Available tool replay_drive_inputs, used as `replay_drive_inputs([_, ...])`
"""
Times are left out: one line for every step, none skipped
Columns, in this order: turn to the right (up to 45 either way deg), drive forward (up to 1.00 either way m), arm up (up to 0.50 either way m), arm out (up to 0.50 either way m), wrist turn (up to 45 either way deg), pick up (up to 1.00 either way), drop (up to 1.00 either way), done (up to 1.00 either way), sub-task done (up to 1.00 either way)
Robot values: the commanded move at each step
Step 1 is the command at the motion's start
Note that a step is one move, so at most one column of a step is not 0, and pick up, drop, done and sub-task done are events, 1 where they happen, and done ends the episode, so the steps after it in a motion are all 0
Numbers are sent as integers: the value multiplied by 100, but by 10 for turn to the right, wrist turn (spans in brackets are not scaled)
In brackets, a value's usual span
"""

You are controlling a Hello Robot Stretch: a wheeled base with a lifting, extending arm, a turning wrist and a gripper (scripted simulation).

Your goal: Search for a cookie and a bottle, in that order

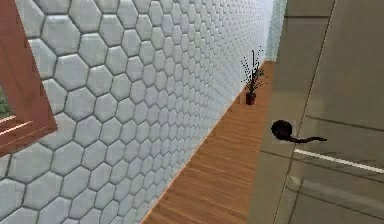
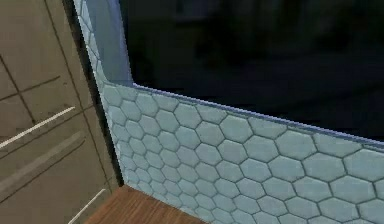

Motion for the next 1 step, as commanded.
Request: replay_drive_inputs([0,100,0,0,0,0,0,0,0])
